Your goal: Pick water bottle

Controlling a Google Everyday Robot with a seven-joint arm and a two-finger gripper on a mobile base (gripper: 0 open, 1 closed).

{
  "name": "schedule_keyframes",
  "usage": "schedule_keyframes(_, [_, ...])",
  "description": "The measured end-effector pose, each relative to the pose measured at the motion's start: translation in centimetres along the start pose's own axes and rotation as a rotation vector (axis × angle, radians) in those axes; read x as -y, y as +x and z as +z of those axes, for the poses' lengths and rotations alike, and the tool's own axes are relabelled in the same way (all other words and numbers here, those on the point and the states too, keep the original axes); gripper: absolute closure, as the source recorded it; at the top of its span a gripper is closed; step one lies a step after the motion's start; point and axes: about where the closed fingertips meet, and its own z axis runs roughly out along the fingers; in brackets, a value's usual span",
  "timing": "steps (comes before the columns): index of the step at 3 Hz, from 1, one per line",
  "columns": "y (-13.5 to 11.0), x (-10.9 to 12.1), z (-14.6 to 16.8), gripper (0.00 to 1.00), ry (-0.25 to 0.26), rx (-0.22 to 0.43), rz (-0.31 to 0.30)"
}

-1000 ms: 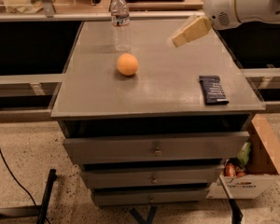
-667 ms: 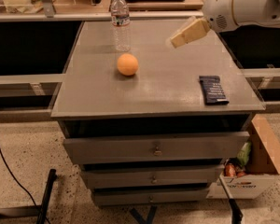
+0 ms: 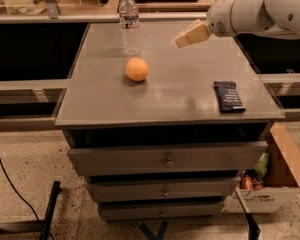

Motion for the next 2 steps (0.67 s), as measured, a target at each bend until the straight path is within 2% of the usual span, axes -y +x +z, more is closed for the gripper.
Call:
schedule_keyframes(1, [1.1,1.5,3.1,0.0,-0.013,0.038,0.019])
schedule_keyframes(2, [1.1,2.7,5.7,0.0,-0.032,0.097,0.027])
